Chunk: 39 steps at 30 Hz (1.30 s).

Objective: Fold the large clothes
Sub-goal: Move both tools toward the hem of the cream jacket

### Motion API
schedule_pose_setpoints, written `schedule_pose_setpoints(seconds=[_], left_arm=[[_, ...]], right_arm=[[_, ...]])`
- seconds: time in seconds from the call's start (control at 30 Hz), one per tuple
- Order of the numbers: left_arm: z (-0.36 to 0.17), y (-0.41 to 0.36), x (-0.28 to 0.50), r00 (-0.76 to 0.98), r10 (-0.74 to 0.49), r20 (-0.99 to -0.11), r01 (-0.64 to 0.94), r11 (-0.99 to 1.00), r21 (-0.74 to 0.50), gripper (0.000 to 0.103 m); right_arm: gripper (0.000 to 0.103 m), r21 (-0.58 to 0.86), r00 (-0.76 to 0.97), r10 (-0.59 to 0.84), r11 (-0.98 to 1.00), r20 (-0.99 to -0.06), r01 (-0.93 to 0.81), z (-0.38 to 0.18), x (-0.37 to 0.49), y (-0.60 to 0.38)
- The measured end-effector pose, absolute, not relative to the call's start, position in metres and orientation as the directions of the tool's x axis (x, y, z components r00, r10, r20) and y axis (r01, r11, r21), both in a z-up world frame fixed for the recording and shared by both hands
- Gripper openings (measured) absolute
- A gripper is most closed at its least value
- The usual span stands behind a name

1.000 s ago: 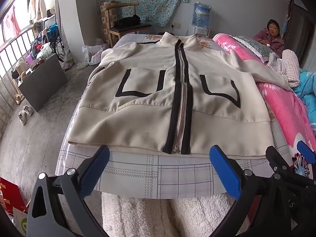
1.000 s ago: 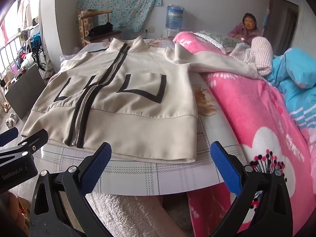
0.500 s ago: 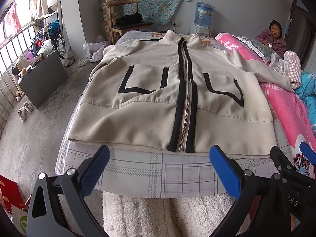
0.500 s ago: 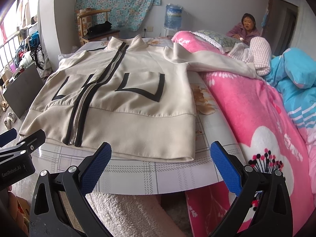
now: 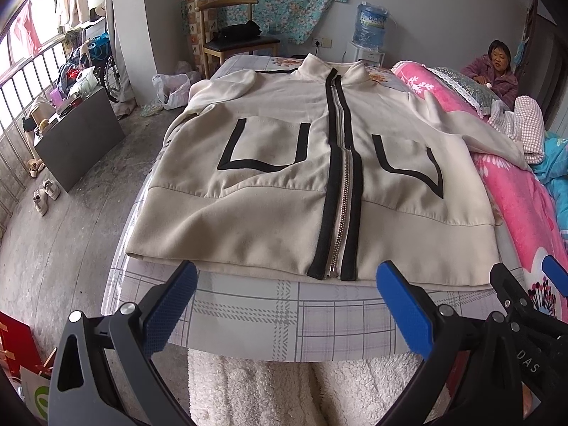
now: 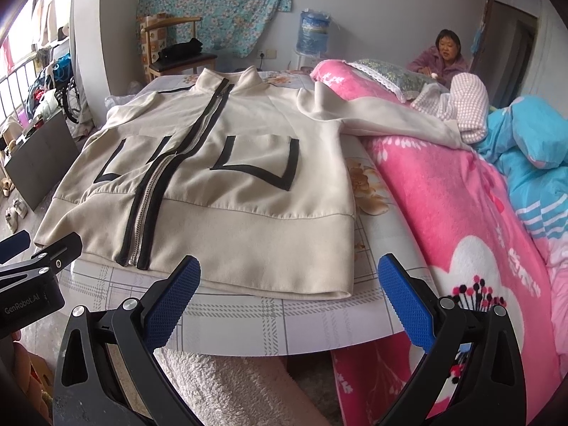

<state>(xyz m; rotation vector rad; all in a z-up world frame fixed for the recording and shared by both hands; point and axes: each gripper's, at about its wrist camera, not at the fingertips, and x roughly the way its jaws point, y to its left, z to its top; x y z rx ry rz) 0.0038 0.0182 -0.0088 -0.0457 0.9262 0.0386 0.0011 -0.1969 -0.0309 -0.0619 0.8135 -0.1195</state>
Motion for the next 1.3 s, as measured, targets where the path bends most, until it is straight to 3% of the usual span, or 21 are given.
schedule_pose_setpoints(seconds=[0.8,1.3], left_arm=[[0.012,0.050,0.065,0.586,0.058,-0.809,-0.082,0.997,0.011,0.099],[-0.002,0.063,0.102,0.548,0.071,-0.834,-0.098,0.995,0.020,0.099]], right_arm=[[0.097,-0.103,0.670,-0.114,0.993,-0.733,0.056,-0.012,0.061,-0.173],[0.097,-0.110,0.658,-0.119,0.992,-0.744,0.055,-0.018,0.096,-0.171]])
